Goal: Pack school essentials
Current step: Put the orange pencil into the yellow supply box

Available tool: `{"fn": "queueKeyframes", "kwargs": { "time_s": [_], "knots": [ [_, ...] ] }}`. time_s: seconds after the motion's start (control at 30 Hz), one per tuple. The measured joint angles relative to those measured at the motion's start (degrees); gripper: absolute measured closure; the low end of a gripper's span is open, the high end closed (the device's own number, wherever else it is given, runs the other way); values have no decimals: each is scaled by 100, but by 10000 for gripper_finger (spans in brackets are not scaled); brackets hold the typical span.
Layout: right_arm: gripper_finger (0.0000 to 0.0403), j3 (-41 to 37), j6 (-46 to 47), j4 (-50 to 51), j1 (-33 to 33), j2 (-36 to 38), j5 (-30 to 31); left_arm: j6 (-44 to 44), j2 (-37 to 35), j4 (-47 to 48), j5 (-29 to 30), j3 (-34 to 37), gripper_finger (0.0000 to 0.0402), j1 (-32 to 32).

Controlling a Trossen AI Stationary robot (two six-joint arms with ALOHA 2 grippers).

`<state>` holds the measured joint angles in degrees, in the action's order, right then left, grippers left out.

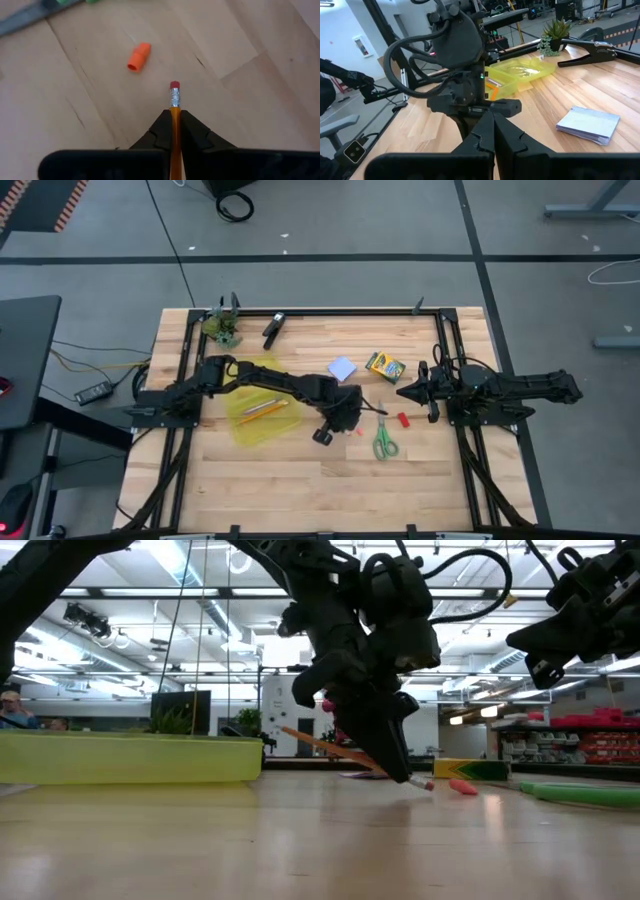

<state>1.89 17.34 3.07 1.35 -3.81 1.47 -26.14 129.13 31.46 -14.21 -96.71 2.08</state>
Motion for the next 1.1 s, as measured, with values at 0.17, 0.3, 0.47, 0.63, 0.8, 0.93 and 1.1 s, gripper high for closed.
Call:
{"fn": "queueKeyframes", "kwargs": {
  "time_s": [0.17, 0.3, 0.47, 0.63, 0.8, 0.93, 1.1],
  "knots": [
    [396, 0, 0, 0, 1, 0, -2, 156, -178, 200, -3, -4, 389, 1],
    [396, -2, 0, -2, 1, 0, 0, 258, -415, 273, 112, -2, 386, 1],
    [396, 0, 0, 0, 0, 0, 0, 408, -712, 419, 183, -3, 389, -5],
    [396, -2, 0, -2, 1, -2, -2, 645, -1068, 296, 383, 457, 389, -3],
    [396, -2, 0, -2, -1, 0, 0, 963, -1441, -155, 615, 1179, 388, -2],
    [396, -2, 0, -2, 1, -2, -1, 1060, -1722, -551, 740, 1724, 389, 12],
    [396, 0, 0, -2, 1, -15, 0, 1054, -1994, -1111, 972, 2232, 386, 16]
  ]
}}
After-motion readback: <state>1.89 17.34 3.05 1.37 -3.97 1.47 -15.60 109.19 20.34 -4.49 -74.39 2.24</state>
